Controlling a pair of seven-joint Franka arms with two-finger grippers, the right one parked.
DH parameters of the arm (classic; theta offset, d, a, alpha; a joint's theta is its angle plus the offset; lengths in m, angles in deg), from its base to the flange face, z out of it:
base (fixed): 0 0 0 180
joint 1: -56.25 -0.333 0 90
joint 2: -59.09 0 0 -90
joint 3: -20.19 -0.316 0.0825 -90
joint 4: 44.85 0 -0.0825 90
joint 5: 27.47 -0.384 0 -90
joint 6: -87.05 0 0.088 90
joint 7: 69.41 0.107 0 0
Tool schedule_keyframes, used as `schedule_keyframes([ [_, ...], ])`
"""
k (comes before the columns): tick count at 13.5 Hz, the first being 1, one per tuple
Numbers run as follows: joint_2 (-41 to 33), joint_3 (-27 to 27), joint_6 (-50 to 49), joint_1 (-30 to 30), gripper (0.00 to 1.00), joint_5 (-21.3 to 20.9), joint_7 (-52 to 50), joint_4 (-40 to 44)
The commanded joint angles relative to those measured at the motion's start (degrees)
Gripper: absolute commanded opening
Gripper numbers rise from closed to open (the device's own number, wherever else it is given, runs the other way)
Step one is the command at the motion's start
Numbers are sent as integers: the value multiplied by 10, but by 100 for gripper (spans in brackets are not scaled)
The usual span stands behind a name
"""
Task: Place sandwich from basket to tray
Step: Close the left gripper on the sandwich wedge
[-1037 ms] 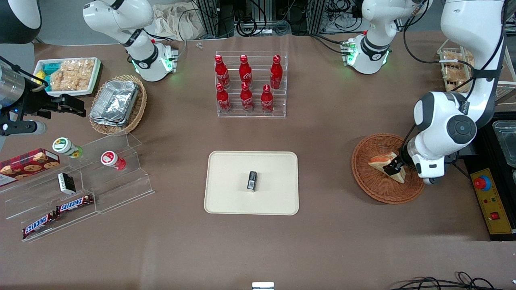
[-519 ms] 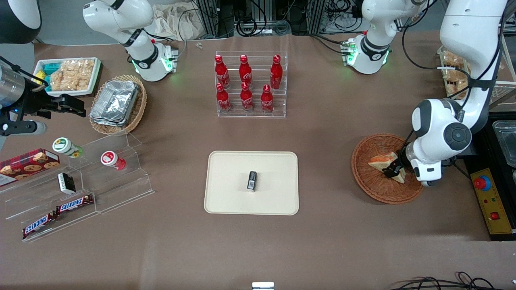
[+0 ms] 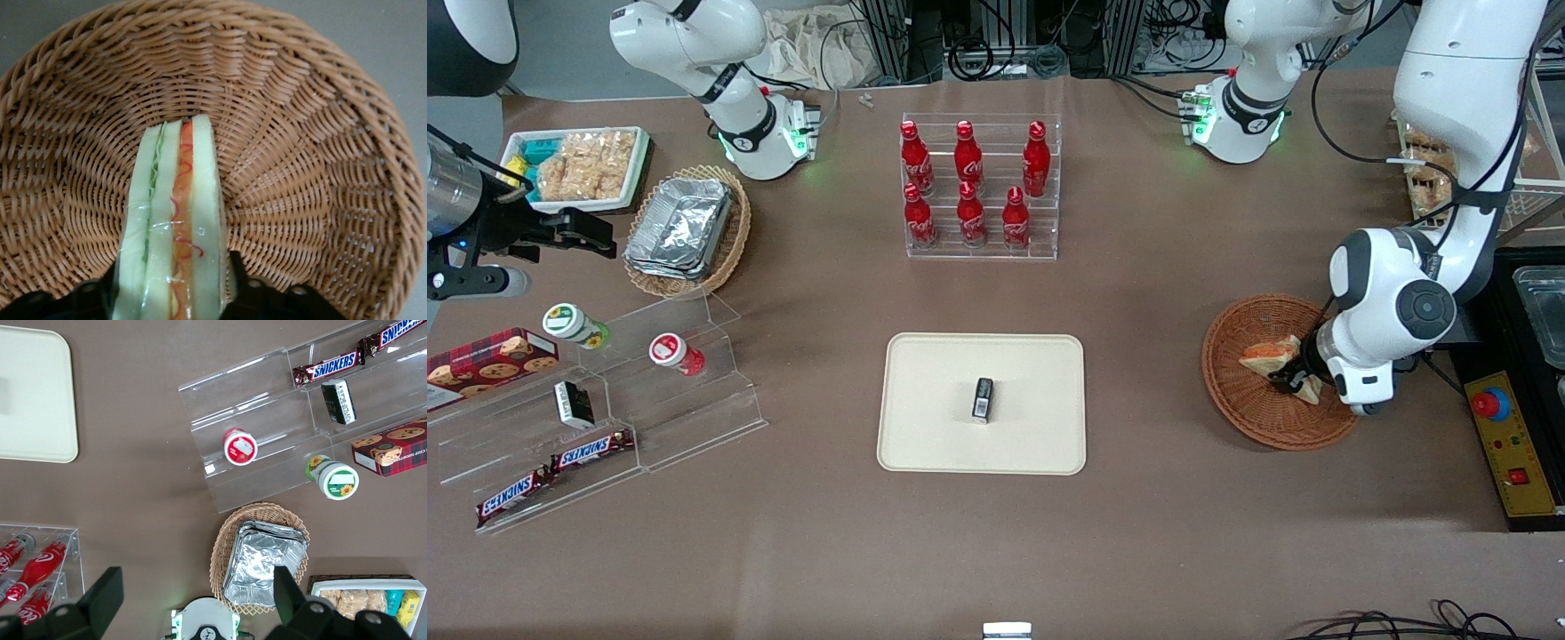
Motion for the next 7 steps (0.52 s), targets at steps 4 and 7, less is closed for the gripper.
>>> schedule_keyframes([
  [4,-11,3,8,2,0,-16,-31,9],
  [7,-42,3,-9,2,0,-16,-19,15],
])
